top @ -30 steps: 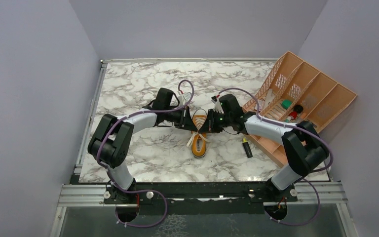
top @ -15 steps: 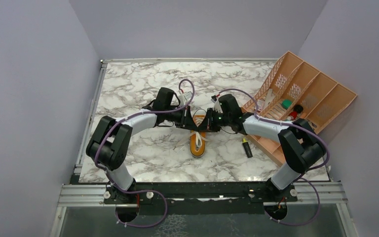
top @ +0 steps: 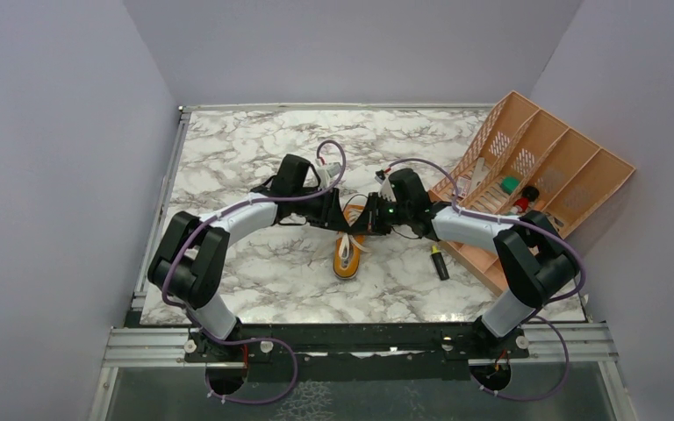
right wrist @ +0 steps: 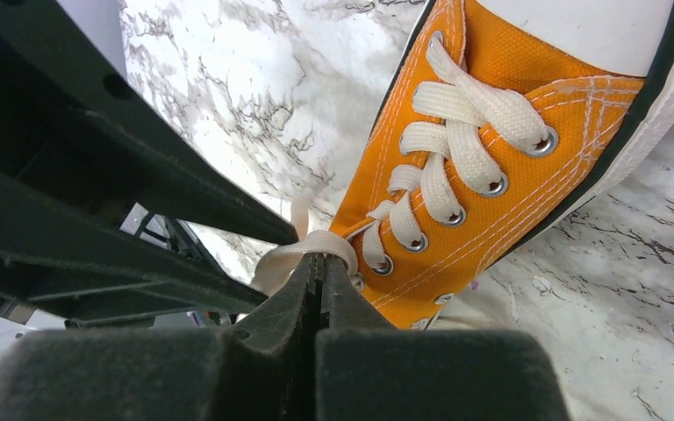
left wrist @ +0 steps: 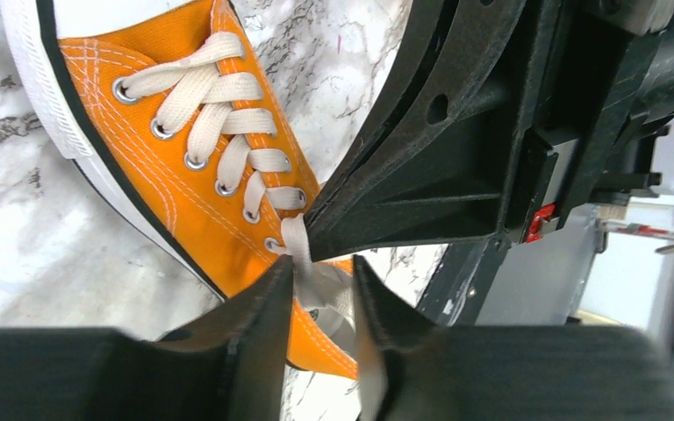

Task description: Tie the shoes

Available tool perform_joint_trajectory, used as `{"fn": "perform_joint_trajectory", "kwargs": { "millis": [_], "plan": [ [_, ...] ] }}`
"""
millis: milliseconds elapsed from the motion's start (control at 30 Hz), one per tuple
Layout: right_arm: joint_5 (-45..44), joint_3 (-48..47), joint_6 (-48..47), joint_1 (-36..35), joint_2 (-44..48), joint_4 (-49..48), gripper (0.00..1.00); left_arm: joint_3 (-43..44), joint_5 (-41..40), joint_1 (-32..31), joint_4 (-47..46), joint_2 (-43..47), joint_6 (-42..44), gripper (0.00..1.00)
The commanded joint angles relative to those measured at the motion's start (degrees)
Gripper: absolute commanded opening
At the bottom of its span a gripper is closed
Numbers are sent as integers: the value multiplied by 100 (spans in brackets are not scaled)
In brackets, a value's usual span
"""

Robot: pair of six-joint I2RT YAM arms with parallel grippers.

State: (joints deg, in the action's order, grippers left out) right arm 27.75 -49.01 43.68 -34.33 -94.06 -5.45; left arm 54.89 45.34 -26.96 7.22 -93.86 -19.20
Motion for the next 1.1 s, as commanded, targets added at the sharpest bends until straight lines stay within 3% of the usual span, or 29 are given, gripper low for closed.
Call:
{"fn": "perform_joint_trajectory", "kwargs": {
  "millis": [0,233,467,767,1067],
  "plan": [
    [13,-10,-189,13,58,66,1,381,-188,15,393,-113,472,39],
    [45,-57,-188,14,44,79,1,533,30,9,526,-204,787,51],
    [76,-193,-206,10,1,122,1,626,116,2,1093,-389,1422,48],
    [118,-184,-189,11,26,133,1,782,-222,-156,1132,-554,1452,25],
    [408,-360,-444,8,70,434,2,811,-1229,-302,1113,-445,1336,0]
  ]
}}
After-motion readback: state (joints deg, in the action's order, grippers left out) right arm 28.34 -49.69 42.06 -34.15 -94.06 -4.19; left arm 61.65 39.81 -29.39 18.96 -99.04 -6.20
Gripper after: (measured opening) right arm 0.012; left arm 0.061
